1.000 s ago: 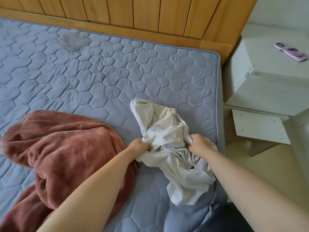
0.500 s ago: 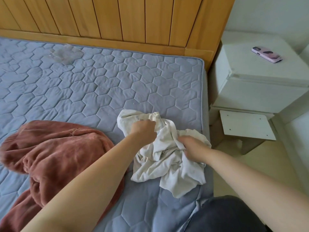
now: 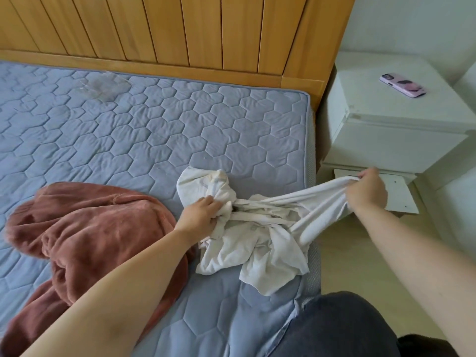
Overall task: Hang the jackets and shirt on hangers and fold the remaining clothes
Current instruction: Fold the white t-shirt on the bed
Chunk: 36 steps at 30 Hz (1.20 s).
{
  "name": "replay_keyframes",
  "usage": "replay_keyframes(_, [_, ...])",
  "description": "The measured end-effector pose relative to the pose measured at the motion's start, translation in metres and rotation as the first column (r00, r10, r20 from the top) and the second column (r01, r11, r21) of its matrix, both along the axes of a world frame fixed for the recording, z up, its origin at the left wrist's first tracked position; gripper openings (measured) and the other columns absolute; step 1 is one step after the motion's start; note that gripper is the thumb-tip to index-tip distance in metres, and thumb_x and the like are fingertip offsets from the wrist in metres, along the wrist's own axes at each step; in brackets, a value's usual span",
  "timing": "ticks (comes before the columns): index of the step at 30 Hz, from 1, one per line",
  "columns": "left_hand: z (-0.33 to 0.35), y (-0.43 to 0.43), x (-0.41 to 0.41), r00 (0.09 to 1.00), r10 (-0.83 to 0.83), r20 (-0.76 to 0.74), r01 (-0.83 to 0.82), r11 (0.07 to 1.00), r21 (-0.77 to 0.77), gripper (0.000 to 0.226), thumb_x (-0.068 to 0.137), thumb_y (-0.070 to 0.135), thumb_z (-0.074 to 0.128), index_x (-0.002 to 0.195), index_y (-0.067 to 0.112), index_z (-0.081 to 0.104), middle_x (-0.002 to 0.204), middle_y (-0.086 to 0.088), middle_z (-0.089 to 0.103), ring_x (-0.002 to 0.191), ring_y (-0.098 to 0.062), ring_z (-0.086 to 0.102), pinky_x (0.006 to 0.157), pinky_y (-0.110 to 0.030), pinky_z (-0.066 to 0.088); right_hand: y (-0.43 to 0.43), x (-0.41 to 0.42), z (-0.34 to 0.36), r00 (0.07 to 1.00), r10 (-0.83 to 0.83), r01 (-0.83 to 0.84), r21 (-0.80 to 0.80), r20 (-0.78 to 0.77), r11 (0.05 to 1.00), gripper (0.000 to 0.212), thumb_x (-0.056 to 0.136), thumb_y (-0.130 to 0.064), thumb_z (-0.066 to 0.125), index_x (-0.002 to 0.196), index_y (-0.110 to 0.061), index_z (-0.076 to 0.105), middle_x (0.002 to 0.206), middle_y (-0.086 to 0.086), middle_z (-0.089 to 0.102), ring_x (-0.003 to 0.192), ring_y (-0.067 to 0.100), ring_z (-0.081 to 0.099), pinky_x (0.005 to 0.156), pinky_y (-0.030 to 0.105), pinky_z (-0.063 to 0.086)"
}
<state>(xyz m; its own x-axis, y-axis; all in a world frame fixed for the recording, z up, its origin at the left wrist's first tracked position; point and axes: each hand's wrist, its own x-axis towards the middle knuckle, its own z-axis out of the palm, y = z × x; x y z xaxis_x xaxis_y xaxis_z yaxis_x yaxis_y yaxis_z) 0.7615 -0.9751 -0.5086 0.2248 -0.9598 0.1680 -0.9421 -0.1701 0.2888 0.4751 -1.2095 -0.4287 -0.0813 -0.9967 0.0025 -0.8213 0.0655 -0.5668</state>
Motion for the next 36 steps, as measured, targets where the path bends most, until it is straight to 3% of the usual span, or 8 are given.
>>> replay_keyframes(6, [0.029,-0.008,-0.010,0.494,0.549,-0.674,-0.628,0.761,0.160,0.019,0.081,-0.003,0.049,0.068,0.011,0.049,0.075,0.000,0.051,0.073,-0.019,0.048,0.061,-0.027,0.039,0.037,0.042,-0.013,0.835,0.474,-0.497,-0.014,-0.278,0.868,0.061,0.082,-0.018,0.064,0.138,-0.008,0.040,0.143,0.018,0.038,0.131,0.035,0.035,0.105,0.043,0.033])
replay_keyframes(10, [0.029,-0.010,-0.012,-0.098,0.439,-0.893,-0.468,0.772,0.430,0.025,0.090,-0.003,0.040,0.092,0.004,0.065,0.096,-0.021,0.065,0.099,-0.034,0.064,0.084,-0.040,0.055,0.103,0.081,-0.032,0.608,0.794,-0.770,0.247,0.002,0.588,0.094,0.076,-0.044,0.074,0.150,-0.021,0.021,0.154,0.005,0.026,0.142,0.023,0.025,0.114,0.041,0.025])
replay_keyframes(13, [0.041,-0.005,-0.015,-0.362,0.361,-0.859,-0.380,0.784,0.490,0.044,0.102,0.008,0.032,0.077,-0.001,0.068,0.084,-0.025,0.059,0.068,-0.017,0.068,0.064,-0.026,0.054,0.129,0.098,-0.041,0.608,0.782,-0.755,0.407,0.138,0.515,0.072,0.078,-0.038,0.071,0.141,-0.025,0.038,0.135,0.002,0.053,0.124,0.026,0.049,0.101,0.039,0.040])
replay_keyframes(19, [0.051,0.010,0.010,-0.659,-0.008,-0.752,-0.540,0.702,0.465,0.045,0.104,0.025,0.026,0.143,0.003,0.036,0.145,-0.013,0.042,0.134,-0.031,0.038,0.105,-0.039,0.031,0.089,0.077,-0.020,0.844,0.521,-0.508,0.120,-0.126,0.853,0.014,0.085,-0.019,0.051,0.092,-0.011,0.060,0.090,0.010,0.061,0.088,0.033,0.059,0.068,0.031,0.043])
replay_keyframes(22, [0.050,0.007,0.014,-0.651,0.029,-0.758,-0.494,0.742,0.453,0.047,0.100,0.027,0.025,0.140,0.009,0.043,0.146,-0.014,0.043,0.131,-0.032,0.043,0.098,-0.046,0.038,0.065,0.052,-0.007,0.753,0.524,-0.467,0.237,-0.397,0.852,0.014,0.089,-0.024,0.051,0.087,-0.011,0.056,0.087,0.006,0.059,0.084,0.029,0.059,0.068,0.031,0.047])
replay_keyframes(26, [0.049,-0.005,0.009,-0.548,0.206,-0.811,-0.336,0.833,0.439,0.055,0.089,0.053,0.037,0.121,0.014,0.059,0.125,-0.014,0.062,0.108,-0.029,0.059,0.080,-0.042,0.049,0.059,0.056,-0.003,0.245,0.914,-0.179,0.912,-0.323,0.370,0.012,0.091,-0.015,0.057,0.094,-0.004,0.059,0.101,0.014,0.062,0.076,0.020,0.059,0.070,0.026,0.051])
replay_keyframes(30, [0.051,-0.019,0.003,-0.357,0.317,-0.879,-0.290,0.857,0.427,0.042,0.091,0.023,0.057,0.129,0.005,0.055,0.115,-0.011,0.065,0.098,-0.022,0.064,0.075,-0.034,0.055,0.058,0.082,0.004,0.391,0.752,-0.474,0.584,-0.530,0.658,0.054,0.083,-0.032,0.054,0.134,-0.015,0.048,0.125,0.010,0.052,0.111,0.030,0.053,0.092,0.040,0.046])
replay_keyframes(36, [0.080,-0.013,0.012,0.002,0.312,-0.950,-0.025,0.950,0.312,0.043,0.073,-0.016,0.050,0.113,-0.005,0.060,0.096,-0.011,0.068,0.086,-0.019,0.066,0.069,-0.024,0.056,0.093,0.131,0.010,0.307,0.928,-0.843,0.392,-0.210,0.368,0.109,0.075,-0.027,0.074,0.150,-0.040,-0.004,0.160,0.004,-0.012,0.147,0.029,-0.001,0.118,0.044,0.014])
